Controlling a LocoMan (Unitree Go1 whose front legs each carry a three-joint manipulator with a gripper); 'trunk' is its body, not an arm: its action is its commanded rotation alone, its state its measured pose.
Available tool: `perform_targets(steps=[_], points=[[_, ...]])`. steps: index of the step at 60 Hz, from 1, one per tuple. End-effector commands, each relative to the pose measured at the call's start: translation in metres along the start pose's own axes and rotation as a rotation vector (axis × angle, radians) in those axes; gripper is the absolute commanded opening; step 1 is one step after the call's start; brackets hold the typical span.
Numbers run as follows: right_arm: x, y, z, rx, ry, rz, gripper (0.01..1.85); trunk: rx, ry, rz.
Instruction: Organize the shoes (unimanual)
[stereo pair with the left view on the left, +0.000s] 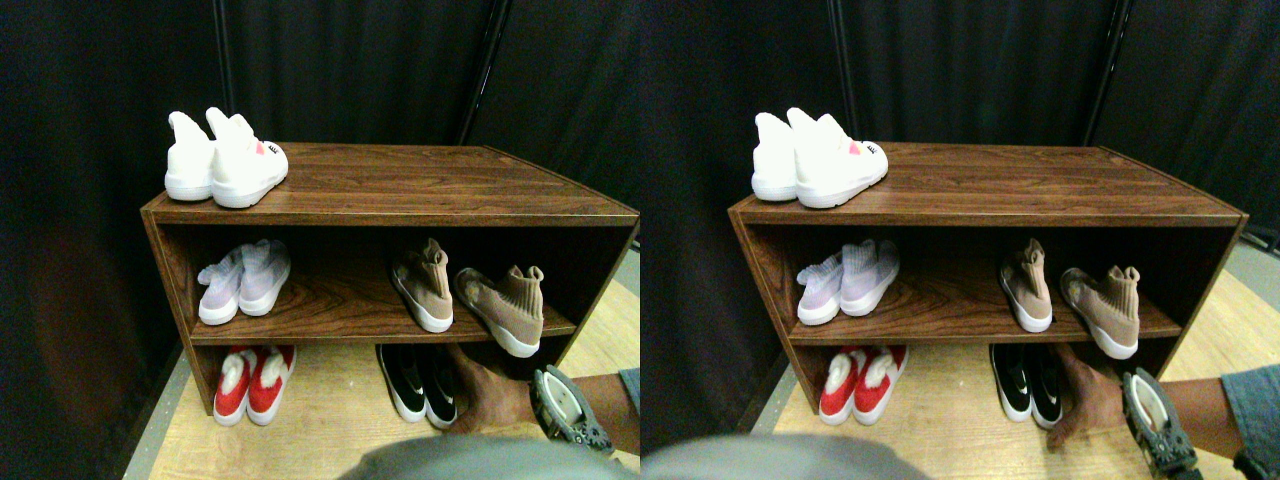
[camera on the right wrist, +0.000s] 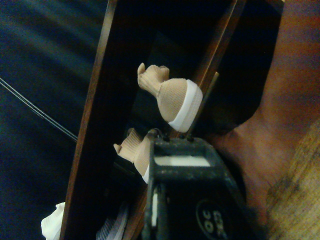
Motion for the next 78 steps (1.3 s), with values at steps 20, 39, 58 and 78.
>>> perform_targets(steps=[20,39,58,78], points=[[-0.002,0.015,-0.001,-0.003,-0.004,0.048,0.06,-0.028,0.005,-0.008],[0.001,0.023,0.000,0.067,0.043,0.023,0.20,-0.030,0.006,-0.015],[0.008,0.024,-0.001,-0.036,0.049,0.029,1.80,-0.025,0.010,-0.020],[0.036,0.020,0.007,0.068,0.040,0.041,1.68,-0.017,0.013,-0.016]])
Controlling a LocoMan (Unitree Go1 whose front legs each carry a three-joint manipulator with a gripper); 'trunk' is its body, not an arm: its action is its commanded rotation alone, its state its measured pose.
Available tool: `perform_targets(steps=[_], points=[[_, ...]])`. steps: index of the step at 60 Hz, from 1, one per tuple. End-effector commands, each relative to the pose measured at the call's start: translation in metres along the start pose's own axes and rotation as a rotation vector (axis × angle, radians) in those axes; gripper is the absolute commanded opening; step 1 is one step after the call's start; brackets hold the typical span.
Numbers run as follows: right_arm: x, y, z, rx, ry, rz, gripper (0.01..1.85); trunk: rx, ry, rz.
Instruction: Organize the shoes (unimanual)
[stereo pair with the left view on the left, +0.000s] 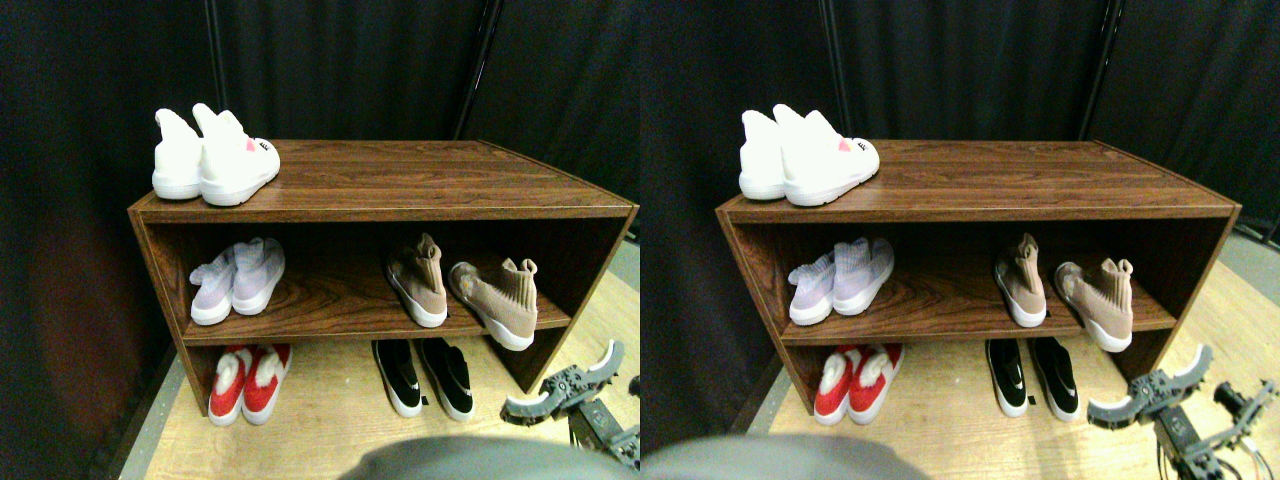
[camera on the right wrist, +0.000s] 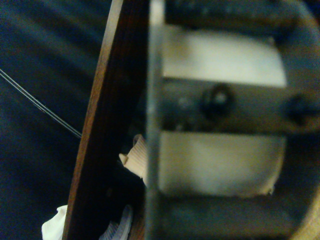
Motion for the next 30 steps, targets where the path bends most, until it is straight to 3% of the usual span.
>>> perform_targets(steps=[1,13,30], points=[[0.008,0.002,0.003,0.048,-0.009,0.027,1.66,-0.023,0.008,-0.002],[0.026,-0.003,0.006,0.176,-0.041,-0.009,1.66,-0.025,0.008,0.001],[0.046,-0.019,0.008,0.232,-0.001,-0.060,1.71,-0.028,0.011,0.012]])
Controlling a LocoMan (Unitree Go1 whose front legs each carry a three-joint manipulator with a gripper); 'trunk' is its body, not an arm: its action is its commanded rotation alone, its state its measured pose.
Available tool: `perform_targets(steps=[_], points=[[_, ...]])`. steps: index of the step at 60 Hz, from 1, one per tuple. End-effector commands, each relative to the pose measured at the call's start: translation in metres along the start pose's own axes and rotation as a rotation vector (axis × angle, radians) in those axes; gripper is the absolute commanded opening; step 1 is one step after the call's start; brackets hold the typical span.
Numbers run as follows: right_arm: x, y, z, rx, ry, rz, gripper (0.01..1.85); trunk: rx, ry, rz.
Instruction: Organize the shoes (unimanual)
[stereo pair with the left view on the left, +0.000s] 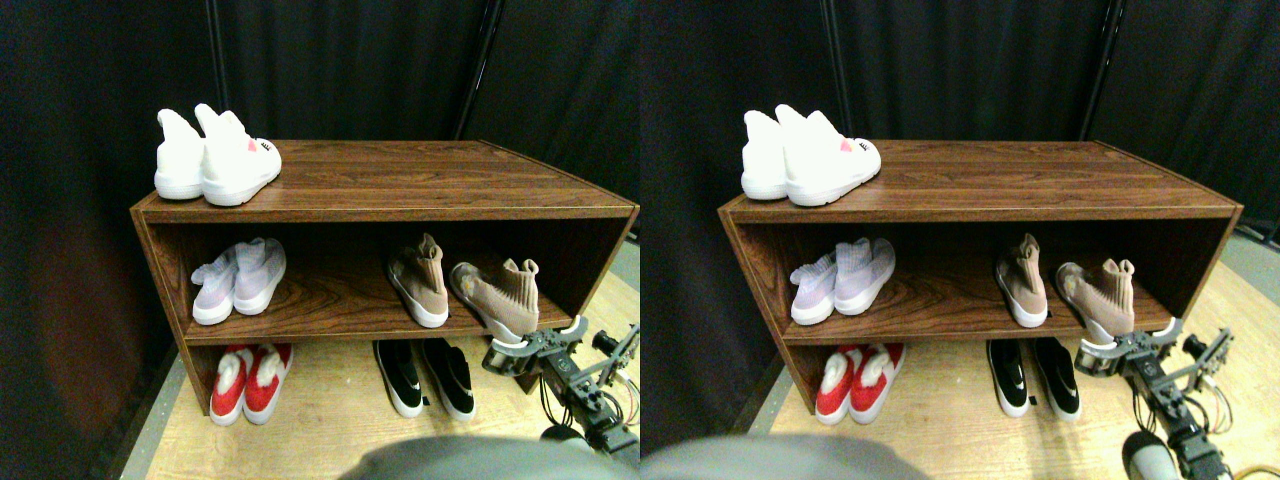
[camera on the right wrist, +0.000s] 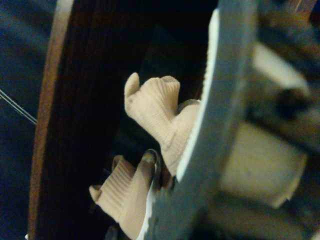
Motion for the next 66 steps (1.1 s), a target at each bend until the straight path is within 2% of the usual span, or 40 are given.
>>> perform_targets(steps=[1,25,51,66], points=[[0.007,-0.002,0.002,0.013,0.013,0.003,1.72,-0.026,0.012,0.008],[0.030,-0.020,-0.001,0.031,-0.031,-0.055,1.60,-0.033,0.016,0.023],[0.036,-0.025,-0.003,0.047,-0.059,-0.070,1.57,-0.046,0.014,0.046],[0.032,-0.022,-0.002,0.054,-0.038,-0.058,1.60,-0.042,0.014,0.044]])
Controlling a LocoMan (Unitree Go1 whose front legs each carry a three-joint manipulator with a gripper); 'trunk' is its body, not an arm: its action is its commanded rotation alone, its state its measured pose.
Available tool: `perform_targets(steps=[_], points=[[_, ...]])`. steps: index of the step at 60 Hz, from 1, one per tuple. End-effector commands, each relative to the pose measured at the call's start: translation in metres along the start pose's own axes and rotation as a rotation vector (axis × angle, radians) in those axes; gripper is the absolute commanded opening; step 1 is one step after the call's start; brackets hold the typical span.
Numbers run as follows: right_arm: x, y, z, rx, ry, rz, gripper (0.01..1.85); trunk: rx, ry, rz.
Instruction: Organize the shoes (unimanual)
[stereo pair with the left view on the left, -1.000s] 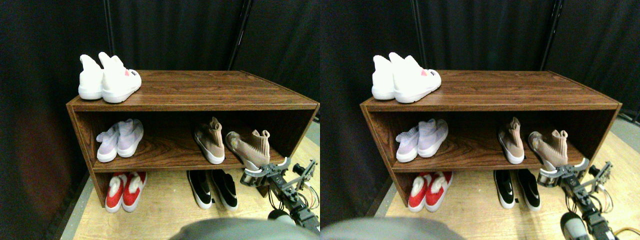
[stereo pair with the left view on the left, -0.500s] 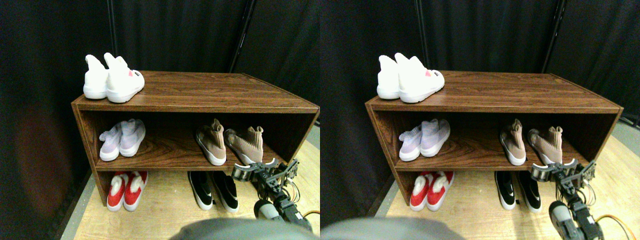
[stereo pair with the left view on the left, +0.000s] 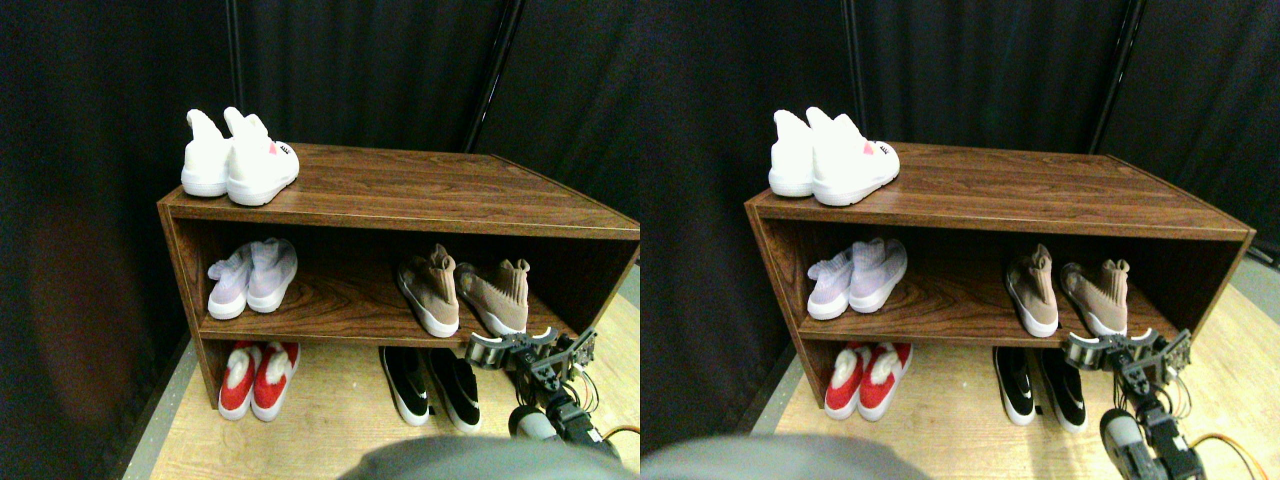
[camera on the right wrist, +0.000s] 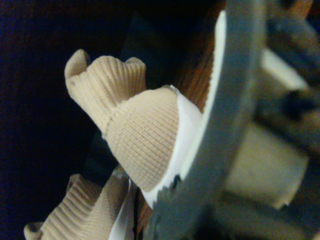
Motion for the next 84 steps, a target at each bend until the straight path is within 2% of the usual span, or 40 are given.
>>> perform_targets(steps=[1,9,12,18,21,25,31,32,35,37,40,41,44,45,46,48,58,62,64,70,77,80,84], points=[[-0.003,0.011,-0.001,-0.009,0.014,0.058,1.62,-0.016,0.020,0.009],[-0.012,0.014,0.001,-0.036,0.041,0.085,1.62,-0.011,0.016,0.003],[-0.021,0.016,0.004,-0.080,0.058,0.099,1.62,-0.009,0.014,-0.002],[-0.035,0.020,0.010,-0.064,0.081,0.110,1.62,-0.007,0.013,-0.007],[-0.041,0.022,0.013,-0.052,0.059,0.113,1.63,-0.002,0.008,-0.016],[-0.050,0.025,0.017,-0.084,0.027,0.128,1.56,-0.002,0.008,-0.016],[-0.063,0.031,0.026,-0.133,0.046,0.155,1.21,-0.002,0.008,-0.016],[-0.064,0.032,0.028,-0.135,0.032,0.156,1.13,0.001,0.006,-0.028],[-0.067,0.034,0.031,-0.140,0.016,0.161,1.03,0.001,0.006,-0.028],[-0.070,0.038,0.035,-0.170,-0.035,0.165,0.89,0.001,0.006,-0.028],[-0.073,0.040,0.040,-0.206,-0.064,0.172,0.64,0.002,0.003,-0.030],[-0.073,0.040,0.040,-0.206,-0.064,0.172,0.64,0.002,0.003,-0.030],[-0.071,0.044,0.049,-0.239,-0.091,0.197,0.24,0.002,0.003,-0.031],[-0.071,0.044,0.049,-0.239,-0.091,0.197,0.24,0.002,0.003,-0.031],[-0.070,0.047,0.051,-0.238,-0.106,0.206,0.06,0.002,0.003,-0.031],[-0.068,0.050,0.054,-0.234,-0.147,0.216,0.06,0.002,0.003,-0.031],[-0.060,0.057,0.067,-0.253,-0.222,0.225,0.06,0.000,0.006,-0.028],[-0.045,0.058,0.075,-0.256,-0.235,0.241,0.06,0.000,0.006,-0.028],[-0.043,0.058,0.076,-0.258,-0.237,0.240,0.06,-0.005,0.008,-0.024],[-0.027,0.058,0.079,-0.268,-0.282,0.196,0.06,-0.007,0.008,-0.019],[-0.010,0.053,0.082,-0.257,-0.239,0.176,0.06,-0.009,0.008,-0.014],[-0.001,0.050,0.081,-0.249,-0.274,0.151,0.06,-0.011,0.008,-0.012],[0.008,0.047,0.081,-0.240,-0.247,0.134,0.06,-0.014,0.008,-0.008]])
